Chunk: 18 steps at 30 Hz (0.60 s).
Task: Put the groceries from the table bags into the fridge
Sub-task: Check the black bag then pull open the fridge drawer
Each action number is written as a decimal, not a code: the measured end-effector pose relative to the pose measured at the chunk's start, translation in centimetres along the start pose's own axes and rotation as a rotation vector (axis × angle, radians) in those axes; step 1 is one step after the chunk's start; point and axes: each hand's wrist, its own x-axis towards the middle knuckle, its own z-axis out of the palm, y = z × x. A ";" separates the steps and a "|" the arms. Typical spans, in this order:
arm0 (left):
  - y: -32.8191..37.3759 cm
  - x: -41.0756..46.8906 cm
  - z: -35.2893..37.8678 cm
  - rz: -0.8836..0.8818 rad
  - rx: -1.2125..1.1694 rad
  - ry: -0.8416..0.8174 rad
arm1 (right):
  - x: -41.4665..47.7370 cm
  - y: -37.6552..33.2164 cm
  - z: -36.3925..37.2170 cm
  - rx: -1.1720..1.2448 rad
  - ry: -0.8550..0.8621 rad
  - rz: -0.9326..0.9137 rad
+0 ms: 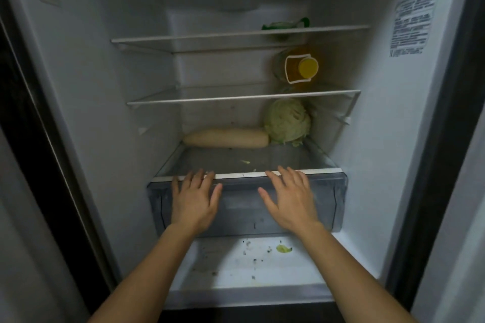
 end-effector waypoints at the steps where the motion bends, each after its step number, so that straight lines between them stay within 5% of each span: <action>1: 0.1 -0.1 0.0 -0.004 0.000 0.018 | -0.1 -0.2 -0.1 0.007 0.014 0.007; 18: 2.6 -9.8 -4.1 -0.055 0.069 0.337 | -8.8 -1.8 -5.3 0.043 0.183 -0.053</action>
